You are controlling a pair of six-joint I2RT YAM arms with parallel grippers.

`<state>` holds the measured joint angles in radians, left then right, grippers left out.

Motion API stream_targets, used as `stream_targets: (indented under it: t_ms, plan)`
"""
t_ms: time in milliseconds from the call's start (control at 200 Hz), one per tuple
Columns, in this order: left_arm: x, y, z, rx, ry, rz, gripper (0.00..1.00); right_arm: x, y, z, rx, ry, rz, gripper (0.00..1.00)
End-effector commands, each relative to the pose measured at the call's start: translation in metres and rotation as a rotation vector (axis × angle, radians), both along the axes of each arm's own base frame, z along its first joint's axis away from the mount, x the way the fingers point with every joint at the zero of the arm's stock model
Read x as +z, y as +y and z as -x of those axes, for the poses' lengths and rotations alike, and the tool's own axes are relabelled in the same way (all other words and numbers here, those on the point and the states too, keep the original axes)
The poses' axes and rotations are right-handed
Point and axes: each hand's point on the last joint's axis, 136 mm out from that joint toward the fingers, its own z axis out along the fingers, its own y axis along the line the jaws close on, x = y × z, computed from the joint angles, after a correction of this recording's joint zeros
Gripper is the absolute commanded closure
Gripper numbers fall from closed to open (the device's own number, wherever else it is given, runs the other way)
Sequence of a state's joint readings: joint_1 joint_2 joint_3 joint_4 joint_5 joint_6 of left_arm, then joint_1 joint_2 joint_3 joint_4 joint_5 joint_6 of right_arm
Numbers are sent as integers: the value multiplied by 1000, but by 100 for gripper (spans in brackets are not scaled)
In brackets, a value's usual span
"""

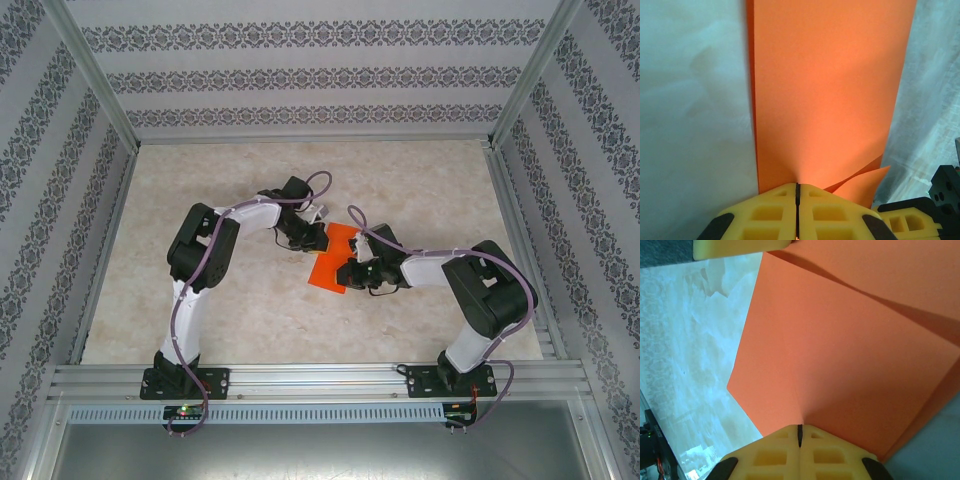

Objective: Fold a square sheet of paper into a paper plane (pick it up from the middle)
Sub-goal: Fold the triangle a second time at the center of the table.

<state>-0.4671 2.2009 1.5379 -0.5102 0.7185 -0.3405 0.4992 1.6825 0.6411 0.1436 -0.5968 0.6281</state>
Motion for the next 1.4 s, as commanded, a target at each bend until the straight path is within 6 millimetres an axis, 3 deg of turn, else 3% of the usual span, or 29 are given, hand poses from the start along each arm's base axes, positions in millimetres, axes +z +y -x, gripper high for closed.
stream_targets:
  t_ms: [0,230,385,540,789,1134,1399]
  plan:
    - [5,17,-20,31,-60,-48,90,-29,-20,41,22,166,83,96]
    - [46,9,-11,43,-82,11,90,-20,-11,33,35,150,49,96]
    - [52,1,9,20,-80,14,90,-14,-8,28,34,136,40,96]
    - [34,-12,33,-13,-30,25,90,-7,-6,21,25,116,22,96]
    - [13,-23,46,-29,3,31,90,-2,-5,15,10,104,13,96]
    - [-28,-9,50,-33,37,-77,91,-3,-10,18,9,104,31,96]
    - [-41,-1,53,-39,49,-121,91,-11,-23,42,0,135,61,95]
